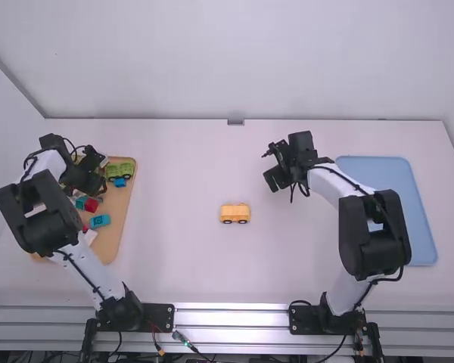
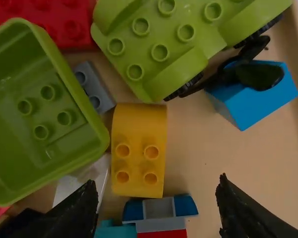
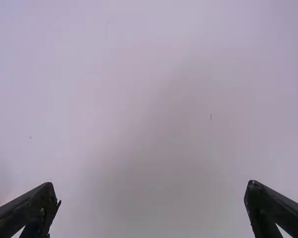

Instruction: Assemble lego blocks to make yellow taxi

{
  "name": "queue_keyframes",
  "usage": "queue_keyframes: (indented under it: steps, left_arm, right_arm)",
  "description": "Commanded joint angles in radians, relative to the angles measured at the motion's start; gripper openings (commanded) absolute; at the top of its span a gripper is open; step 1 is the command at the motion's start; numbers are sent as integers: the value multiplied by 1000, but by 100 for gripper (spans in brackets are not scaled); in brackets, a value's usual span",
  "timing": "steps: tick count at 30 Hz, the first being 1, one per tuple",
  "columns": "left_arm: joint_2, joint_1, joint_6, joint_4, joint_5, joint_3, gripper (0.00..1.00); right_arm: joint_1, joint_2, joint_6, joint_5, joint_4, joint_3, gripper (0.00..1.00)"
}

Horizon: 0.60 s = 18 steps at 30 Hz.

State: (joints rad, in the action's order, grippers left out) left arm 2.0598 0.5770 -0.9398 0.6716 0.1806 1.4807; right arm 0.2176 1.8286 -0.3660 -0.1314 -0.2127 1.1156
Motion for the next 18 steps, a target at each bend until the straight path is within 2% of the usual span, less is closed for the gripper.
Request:
queue_keyframes:
  steps: [1, 18]
  left_arm:
    - [18, -1, -57, 8, 67, -11, 59]
    - [18, 39, -26, -76, 73, -72, 56]
  right_arm:
    - [0, -19, 4, -2, -3, 17, 99]
    - [0, -19, 3, -2, -4, 17, 99]
